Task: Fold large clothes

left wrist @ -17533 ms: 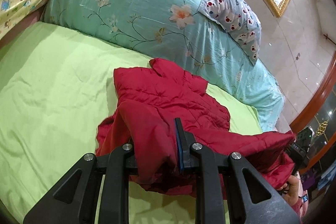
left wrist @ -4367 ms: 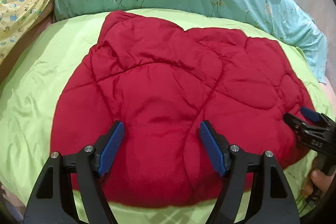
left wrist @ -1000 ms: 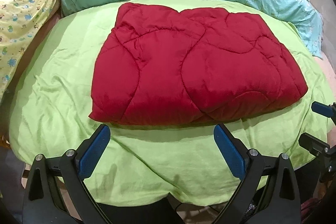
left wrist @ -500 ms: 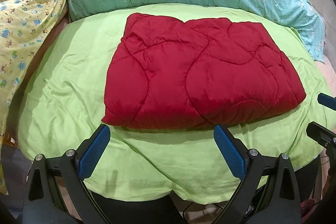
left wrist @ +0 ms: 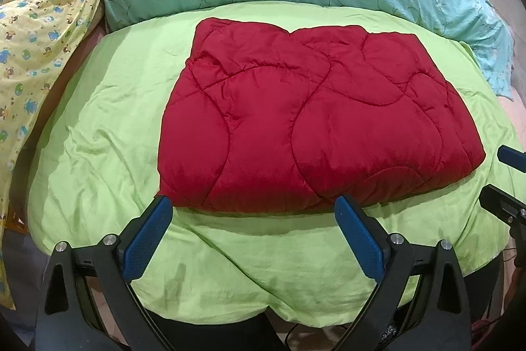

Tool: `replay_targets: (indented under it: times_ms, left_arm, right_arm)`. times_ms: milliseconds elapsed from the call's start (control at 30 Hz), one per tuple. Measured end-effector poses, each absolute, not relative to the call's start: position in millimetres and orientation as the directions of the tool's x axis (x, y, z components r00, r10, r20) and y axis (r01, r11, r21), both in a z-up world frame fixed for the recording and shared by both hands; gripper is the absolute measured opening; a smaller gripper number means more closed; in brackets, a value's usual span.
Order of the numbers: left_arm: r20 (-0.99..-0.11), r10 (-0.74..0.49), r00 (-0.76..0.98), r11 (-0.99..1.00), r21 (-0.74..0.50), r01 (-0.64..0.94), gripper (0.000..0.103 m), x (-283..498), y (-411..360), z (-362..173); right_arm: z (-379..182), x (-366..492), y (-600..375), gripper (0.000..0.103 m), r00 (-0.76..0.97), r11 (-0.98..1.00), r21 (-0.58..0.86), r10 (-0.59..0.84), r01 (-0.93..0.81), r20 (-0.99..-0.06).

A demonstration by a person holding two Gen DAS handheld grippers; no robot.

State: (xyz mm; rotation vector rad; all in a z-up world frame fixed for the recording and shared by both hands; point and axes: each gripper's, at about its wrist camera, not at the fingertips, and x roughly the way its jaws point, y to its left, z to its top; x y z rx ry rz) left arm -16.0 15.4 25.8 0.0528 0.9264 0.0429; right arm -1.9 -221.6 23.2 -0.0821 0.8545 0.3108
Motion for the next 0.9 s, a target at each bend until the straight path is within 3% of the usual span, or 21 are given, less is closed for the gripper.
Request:
replay_targets:
  times_ms: [900]
  left_arm:
    - [-0.810,0.060,0.583,0.998,0.069,-0.007,0.100,7.7,10.0,24.4]
  right_arm:
    - [23.3,26.2,-218.5,0.103,0.611,0.950,0.067,0.249,-0.305,-0.752]
